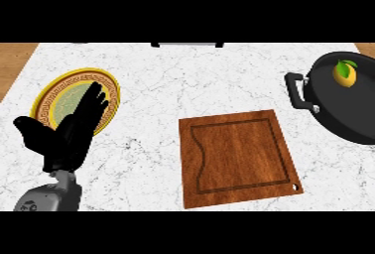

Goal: Pick the lemon from the cutting board and place it in the pot

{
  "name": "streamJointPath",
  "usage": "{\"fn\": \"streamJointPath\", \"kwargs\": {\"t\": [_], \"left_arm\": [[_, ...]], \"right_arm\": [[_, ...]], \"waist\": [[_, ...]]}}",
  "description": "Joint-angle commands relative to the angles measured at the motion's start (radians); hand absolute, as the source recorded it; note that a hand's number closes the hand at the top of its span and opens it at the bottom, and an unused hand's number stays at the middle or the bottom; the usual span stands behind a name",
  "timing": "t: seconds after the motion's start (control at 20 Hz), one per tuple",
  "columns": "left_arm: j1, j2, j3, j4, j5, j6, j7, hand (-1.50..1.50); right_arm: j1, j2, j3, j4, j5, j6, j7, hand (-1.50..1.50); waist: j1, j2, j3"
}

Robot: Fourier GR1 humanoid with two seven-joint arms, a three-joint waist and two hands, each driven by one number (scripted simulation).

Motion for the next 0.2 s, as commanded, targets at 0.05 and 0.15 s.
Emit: {"fn": "streamJointPath", "kwargs": {"t": [0.05, 0.15], "left_arm": [[0.03, 0.002, -0.008, -0.015, -0.012, -0.007, -0.026, 0.0], [0.036, -0.025, -0.033, -0.013, -0.026, 0.008, -0.026, 0.0]], "right_arm": [[0.014, -0.03, -0.122, 0.033, -0.066, -0.14, -0.091, -1.5], [-0.055, -0.094, -0.122, 0.086, -0.067, -0.136, -0.04, -1.5]], "waist": [[-0.003, 0.0, 0.0], [0.003, 0.001, 0.0]]}}
